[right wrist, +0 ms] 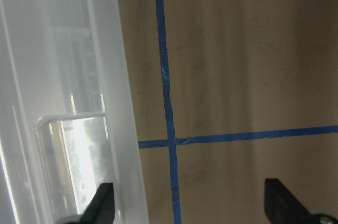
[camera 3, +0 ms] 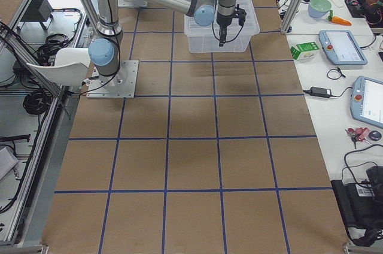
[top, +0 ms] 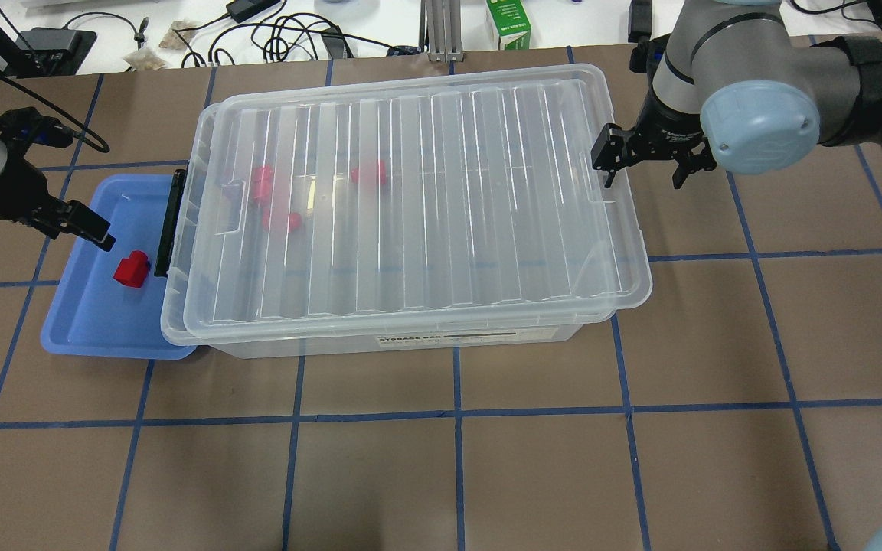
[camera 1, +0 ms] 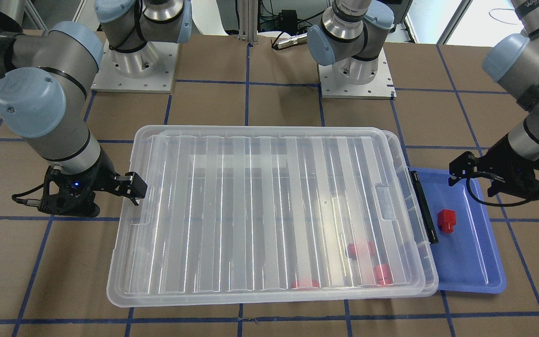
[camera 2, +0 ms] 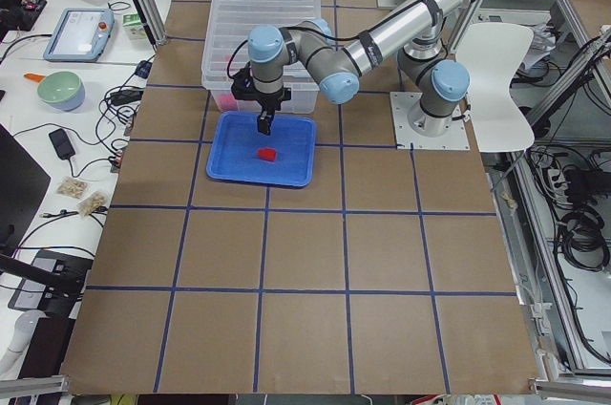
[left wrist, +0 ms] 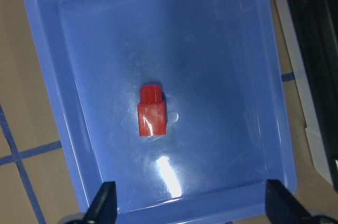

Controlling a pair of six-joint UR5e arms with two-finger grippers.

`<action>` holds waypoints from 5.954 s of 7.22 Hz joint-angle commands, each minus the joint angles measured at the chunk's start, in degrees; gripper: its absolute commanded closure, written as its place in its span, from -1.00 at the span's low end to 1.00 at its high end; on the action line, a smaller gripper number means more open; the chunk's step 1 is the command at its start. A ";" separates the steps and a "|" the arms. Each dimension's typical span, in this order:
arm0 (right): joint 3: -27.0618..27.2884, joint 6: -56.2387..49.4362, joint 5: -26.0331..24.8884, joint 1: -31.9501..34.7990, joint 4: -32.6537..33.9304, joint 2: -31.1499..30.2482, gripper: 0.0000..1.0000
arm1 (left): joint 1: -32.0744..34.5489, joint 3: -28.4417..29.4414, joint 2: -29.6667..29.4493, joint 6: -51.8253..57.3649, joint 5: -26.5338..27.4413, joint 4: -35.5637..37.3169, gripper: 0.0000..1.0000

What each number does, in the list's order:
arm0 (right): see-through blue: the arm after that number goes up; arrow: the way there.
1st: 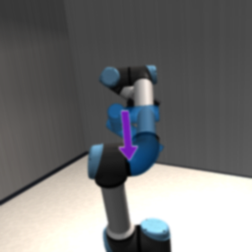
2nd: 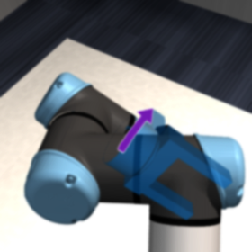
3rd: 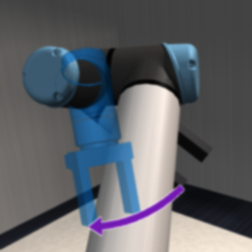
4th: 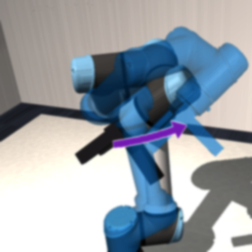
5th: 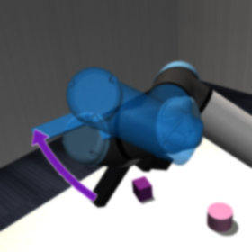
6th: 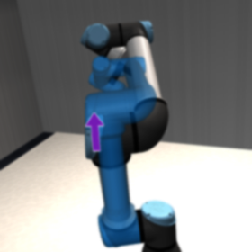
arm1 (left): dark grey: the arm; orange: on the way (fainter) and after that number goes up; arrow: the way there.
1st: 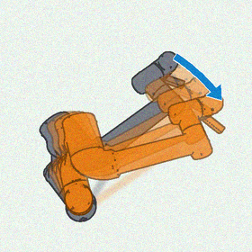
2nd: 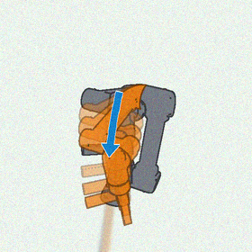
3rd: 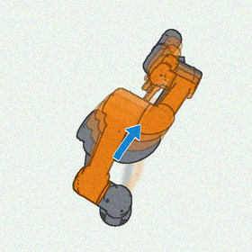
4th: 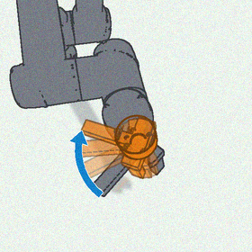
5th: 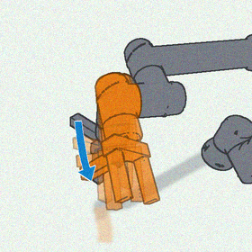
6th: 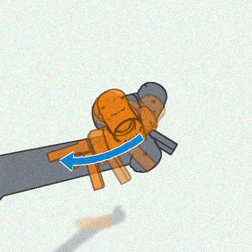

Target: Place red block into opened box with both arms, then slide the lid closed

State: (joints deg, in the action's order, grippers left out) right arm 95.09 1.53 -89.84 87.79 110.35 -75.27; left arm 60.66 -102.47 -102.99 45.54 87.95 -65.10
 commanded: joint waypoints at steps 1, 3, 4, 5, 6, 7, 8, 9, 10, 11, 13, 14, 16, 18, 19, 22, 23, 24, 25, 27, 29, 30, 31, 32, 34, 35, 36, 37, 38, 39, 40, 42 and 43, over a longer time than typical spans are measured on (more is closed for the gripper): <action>-0.16 -0.48 -1.55 -0.16 0.04 0.03 -1.00 | -1.84 -0.80 -4.48 0.34 -0.23 4.53 -1.00; -0.16 -1.09 -3.93 -0.51 0.04 -0.05 -1.00 | -2.21 -1.33 -6.95 0.52 -0.23 6.30 -1.00; -0.16 -2.40 -3.94 -1.82 -0.22 -0.05 -1.00 | -2.21 -1.77 -7.92 0.35 -0.23 7.87 -1.00; -0.16 -4.15 -3.94 -3.57 -0.57 -0.14 -1.00 | -2.21 -2.47 -8.71 0.34 -0.23 8.58 -1.00; -0.08 -5.22 -3.94 -4.89 -0.75 -0.32 -1.00 | -2.21 -3.08 -9.50 0.26 -0.23 9.20 -1.00; -0.08 -6.88 -3.85 -5.78 -0.75 -0.40 -1.00 | -2.12 -3.44 -10.82 0.17 -0.23 11.64 -1.00; -0.16 -8.37 -3.85 -6.74 -0.75 -0.49 -1.00 | -2.12 -3.53 -12.14 -0.01 -0.23 13.14 -0.94; -0.25 -9.26 -3.85 -7.71 -0.84 -0.58 -1.00 | -1.86 -3.53 -12.84 -0.10 -0.23 14.29 -0.70; -0.25 -9.88 -3.94 -8.42 -0.84 -0.67 -1.00 | -1.68 -3.44 -13.20 -0.27 -0.23 14.39 -0.54; -0.25 -12.32 -4.81 -9.12 -0.75 -0.67 -1.00 | -1.68 -3.44 -12.94 -0.27 -0.32 14.30 -0.32; -0.34 -14.88 -5.08 -11.05 -0.84 -0.67 -1.00 | -1.51 -3.09 -13.12 -0.27 -0.41 14.39 0.36; -0.34 -16.89 -5.08 -12.19 -0.93 -0.76 -1.00 | -1.68 -2.91 -13.03 -0.27 -0.58 14.39 0.76; -0.34 -18.57 -5.26 -13.16 -0.93 -0.76 -1.00 | -1.86 -2.83 -12.16 -0.36 -1.46 13.95 1.00; -0.34 -21.48 -5.26 -15.53 -1.02 -0.76 -1.00 | -1.33 -2.74 -10.48 -0.36 -1.20 12.99 1.00; -0.43 -21.49 -5.26 -15.63 -1.02 -0.76 -1.00 | -1.07 -1.87 -8.91 -0.45 -1.11 10.28 1.00; -1.04 -20.96 -4.30 -15.02 -2.41 -3.02 -1.00 | -0.89 5.50 -3.82 -0.45 -0.59 -5.78 1.00; -2.35 -20.44 -2.38 -14.84 -6.60 -4.78 -1.00 | -0.37 7.61 -1.97 -1.32 -0.84 -10.09 1.00; -4.28 -20.34 -1.75 -14.84 -10.73 -6.19 -1.00 | 1.90 9.29 0.13 -3.15 -0.67 -13.26 1.00; -6.38 -20.26 -1.91 -14.84 -14.43 -6.90 -1.00 | 5.23 10.17 2.16 -6.91 -0.41 -14.43 1.00; -8.51 -20.26 -2.26 -14.84 -20.06 -9.00 -1.00 | 12.43 10.27 4.72 -16.39 -0.32 -15.23 1.00; -8.43 -20.34 -2.44 -14.84 -21.23 -9.72 -1.00 | 19.46 9.66 3.86 -27.71 -0.49 -14.45 1.00; -8.51 -20.34 -2.53 -14.84 -21.06 -9.63 -1.00 | 22.46 9.39 3.33 -31.00 -0.41 -12.53 1.00; -8.34 -20.34 -2.71 -14.84 -21.06 -9.63 -1.00 | 25.27 8.17 3.15 -34.34 -0.41 -11.55 1.00; -8.16 -20.34 -2.88 -14.84 -20.88 -9.46 -1.00 | 26.52 5.38 2.62 -36.98 -0.49 -8.49 1.00; -7.55 -20.34 -2.88 -14.84 -19.92 -9.02 -1.00 | 26.80 -2.70 1.30 -38.15 -0.58 1.34 1.00; -7.63 -20.34 -2.88 -14.93 -19.91 -9.02 -1.00 | 26.53 -3.78 0.69 -38.15 -0.58 4.34 1.00; -7.55 -20.69 -2.88 -15.10 -19.91 -8.93 -1.00 | 26.53 -4.75 -0.10 -37.98 -0.50 4.28 1.00; -7.46 -20.69 -2.71 -15.10 -19.91 -8.32 -1.00 | 26.27 -6.32 -0.98 -38.50 -0.58 5.06 1.00; -7.46 -20.61 -2.62 -15.10 -19.83 -8.14 -1.00 | 26.09 -7.12 -1.60 -38.68 -0.58 5.77 1.00; -7.46 -20.61 -2.71 -15.10 -19.91 -8.14 -1.00 | 26.09 -7.74 -2.38 -38.68 -0.67 6.82 1.00; -7.46 -20.69 -2.79 -15.10 -19.91 -8.14 -1.00 | 26.18 -8.18 -3.09 -38.77 -0.58 7.35 1.00; -7.72 -20.78 -4.19 -15.19 -19.91 -8.67 -1.00 | 26.18 -9.15 -4.50 -38.42 -0.50 8.84 1.00; -7.72 -20.78 -4.81 -15.19 -20.00 -8.67 -1.00 | 26.18 -9.41 -4.76 -38.24 -0.50 9.46 1.00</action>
State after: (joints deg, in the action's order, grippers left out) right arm 87.42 -19.21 -93.73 72.62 90.42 -83.88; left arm 86.83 -111.40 -107.19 7.07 87.44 -56.52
